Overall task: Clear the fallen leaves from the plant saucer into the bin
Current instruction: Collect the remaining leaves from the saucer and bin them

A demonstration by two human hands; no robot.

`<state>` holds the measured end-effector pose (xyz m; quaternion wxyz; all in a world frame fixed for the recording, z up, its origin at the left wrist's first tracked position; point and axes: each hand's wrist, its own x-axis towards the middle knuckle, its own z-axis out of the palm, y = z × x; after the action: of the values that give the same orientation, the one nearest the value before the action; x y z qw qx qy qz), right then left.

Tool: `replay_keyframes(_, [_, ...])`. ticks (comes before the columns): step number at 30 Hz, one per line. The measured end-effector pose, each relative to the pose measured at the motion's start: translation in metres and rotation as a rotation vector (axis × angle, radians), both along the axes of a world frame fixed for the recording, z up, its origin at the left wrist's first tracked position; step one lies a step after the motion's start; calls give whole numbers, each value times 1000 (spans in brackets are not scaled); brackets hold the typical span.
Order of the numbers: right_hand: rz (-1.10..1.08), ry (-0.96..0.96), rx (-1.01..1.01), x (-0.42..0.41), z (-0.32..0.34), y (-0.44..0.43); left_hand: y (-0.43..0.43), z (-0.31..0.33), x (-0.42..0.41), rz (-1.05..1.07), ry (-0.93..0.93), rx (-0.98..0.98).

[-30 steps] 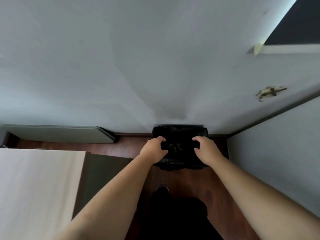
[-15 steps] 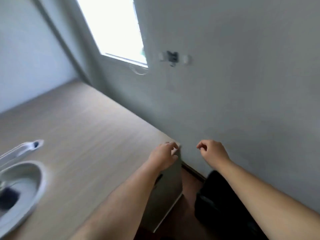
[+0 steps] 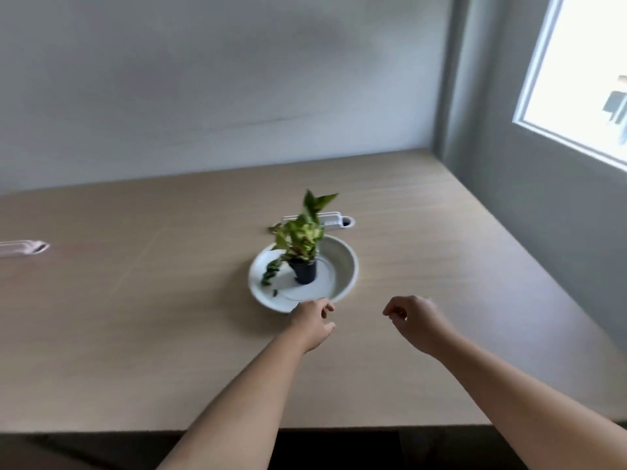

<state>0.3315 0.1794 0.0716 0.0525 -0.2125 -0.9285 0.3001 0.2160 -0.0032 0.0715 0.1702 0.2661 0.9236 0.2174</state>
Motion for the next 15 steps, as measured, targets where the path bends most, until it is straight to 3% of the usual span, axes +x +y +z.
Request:
replay_keyframes(5, [174,-118,39,-85,-20,-50,-64,-20,-78,27,12,-51])
replay_keyframes(9, [303,-207,167,-135,-46,-76,-86,-42,-137,-71,22,-148])
replay_keyframes(15, [348,-259,171,-168,-69,-87,-91,-66,-192,-247,134,-315])
